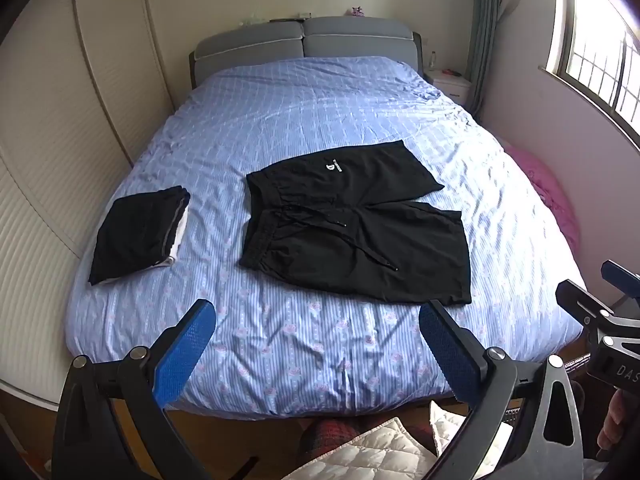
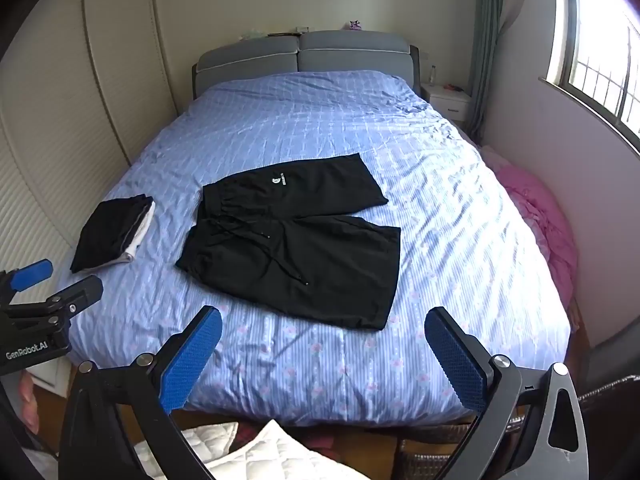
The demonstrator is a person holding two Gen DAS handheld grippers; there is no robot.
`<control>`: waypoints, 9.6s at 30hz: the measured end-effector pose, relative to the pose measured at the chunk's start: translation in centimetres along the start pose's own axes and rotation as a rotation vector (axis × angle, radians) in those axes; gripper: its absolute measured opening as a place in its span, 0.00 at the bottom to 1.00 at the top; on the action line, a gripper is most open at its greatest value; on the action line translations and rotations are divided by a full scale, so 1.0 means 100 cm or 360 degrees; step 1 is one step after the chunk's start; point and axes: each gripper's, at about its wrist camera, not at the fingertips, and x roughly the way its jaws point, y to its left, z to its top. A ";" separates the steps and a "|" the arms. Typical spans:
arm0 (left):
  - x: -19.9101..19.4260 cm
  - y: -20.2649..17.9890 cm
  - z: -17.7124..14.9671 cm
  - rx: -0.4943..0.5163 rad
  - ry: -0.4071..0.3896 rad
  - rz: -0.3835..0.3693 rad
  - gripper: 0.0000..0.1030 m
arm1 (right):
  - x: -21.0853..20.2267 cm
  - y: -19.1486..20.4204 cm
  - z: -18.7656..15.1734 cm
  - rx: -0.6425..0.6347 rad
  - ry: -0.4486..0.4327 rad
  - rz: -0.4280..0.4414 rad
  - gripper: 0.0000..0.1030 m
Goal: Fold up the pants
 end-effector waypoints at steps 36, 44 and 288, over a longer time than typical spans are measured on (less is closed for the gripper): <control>-0.006 0.008 0.002 -0.0040 -0.0038 -0.0010 1.00 | -0.004 -0.002 0.000 -0.0003 -0.0033 -0.0007 0.99; -0.010 0.005 0.004 -0.0040 -0.0053 -0.0018 1.00 | -0.006 -0.003 -0.001 -0.0002 -0.0038 -0.0010 0.99; 0.415 0.051 0.165 -0.0250 0.0808 -0.0019 0.08 | 0.458 -0.133 0.082 0.0438 0.0861 0.0061 0.09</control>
